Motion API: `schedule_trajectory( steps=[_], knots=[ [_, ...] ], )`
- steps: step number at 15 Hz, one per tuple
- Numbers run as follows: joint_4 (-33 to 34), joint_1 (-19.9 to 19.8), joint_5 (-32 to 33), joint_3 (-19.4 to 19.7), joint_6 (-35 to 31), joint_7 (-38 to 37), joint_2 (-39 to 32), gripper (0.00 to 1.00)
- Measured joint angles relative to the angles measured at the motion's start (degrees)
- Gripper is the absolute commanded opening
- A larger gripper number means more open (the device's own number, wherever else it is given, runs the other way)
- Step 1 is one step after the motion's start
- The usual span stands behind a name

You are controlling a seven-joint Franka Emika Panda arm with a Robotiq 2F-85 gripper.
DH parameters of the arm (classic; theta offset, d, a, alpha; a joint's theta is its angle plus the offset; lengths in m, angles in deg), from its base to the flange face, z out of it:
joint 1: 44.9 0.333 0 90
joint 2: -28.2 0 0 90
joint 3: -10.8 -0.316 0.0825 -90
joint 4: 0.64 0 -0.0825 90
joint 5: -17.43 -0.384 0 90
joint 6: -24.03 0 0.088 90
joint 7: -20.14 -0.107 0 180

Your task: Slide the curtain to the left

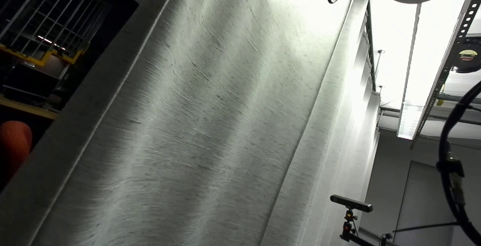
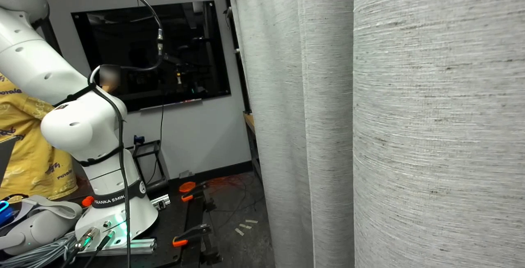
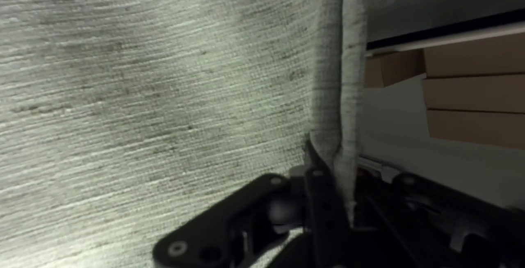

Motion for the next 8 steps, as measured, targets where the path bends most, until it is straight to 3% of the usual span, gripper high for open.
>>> schedule_trajectory(
  steps=[8],
  knots=[
    [-1.80, 2.33, -6.36, -1.24, -6.80, 0.00, 0.03, 0.01]
  ],
)
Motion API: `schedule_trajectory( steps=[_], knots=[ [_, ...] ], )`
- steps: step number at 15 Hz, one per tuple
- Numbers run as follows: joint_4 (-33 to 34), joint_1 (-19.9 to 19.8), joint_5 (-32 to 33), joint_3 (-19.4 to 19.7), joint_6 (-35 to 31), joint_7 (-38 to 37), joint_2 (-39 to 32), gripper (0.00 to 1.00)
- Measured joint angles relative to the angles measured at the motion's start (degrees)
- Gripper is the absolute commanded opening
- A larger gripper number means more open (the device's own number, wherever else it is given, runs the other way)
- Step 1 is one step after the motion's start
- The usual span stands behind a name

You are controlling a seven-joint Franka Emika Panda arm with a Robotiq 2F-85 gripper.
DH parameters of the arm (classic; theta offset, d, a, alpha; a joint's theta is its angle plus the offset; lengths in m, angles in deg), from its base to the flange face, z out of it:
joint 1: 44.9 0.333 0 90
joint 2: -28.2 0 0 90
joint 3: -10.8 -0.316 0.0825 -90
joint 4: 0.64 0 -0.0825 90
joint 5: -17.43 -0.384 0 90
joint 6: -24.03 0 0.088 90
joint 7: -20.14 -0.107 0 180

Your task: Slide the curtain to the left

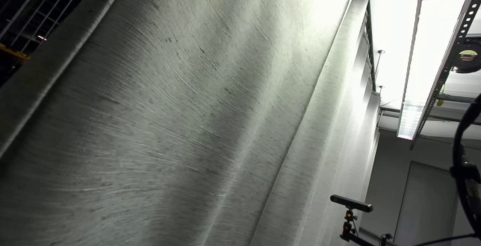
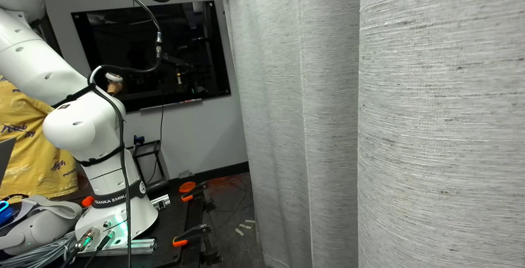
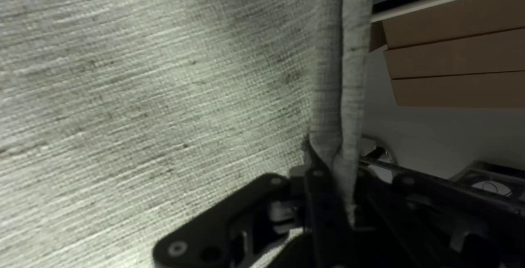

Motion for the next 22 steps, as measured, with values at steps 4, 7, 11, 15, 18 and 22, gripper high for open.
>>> schedule_trajectory(
  steps=[4, 7, 11, 15, 18, 22],
  knots=[
    [-1.17, 2.02, -3.53, -0.11, -3.74, 0.00, 0.01, 0.01],
    [-3.12, 5.40, -6.81, -0.51, -7.38, 0.00, -0.11, 0.01],
    [-3.70, 7.65, -9.84, -0.90, -10.57, 0.00, -0.05, 0.01],
    [-3.95, 7.27, -9.89, -0.95, -10.72, 0.00, -0.01, 0.01],
    [-4.08, 6.85, -9.89, -0.93, -10.72, 0.00, -0.11, 0.01],
    [-4.18, 6.65, -9.89, -0.93, -10.72, 0.00, -0.12, 0.04]
  ],
)
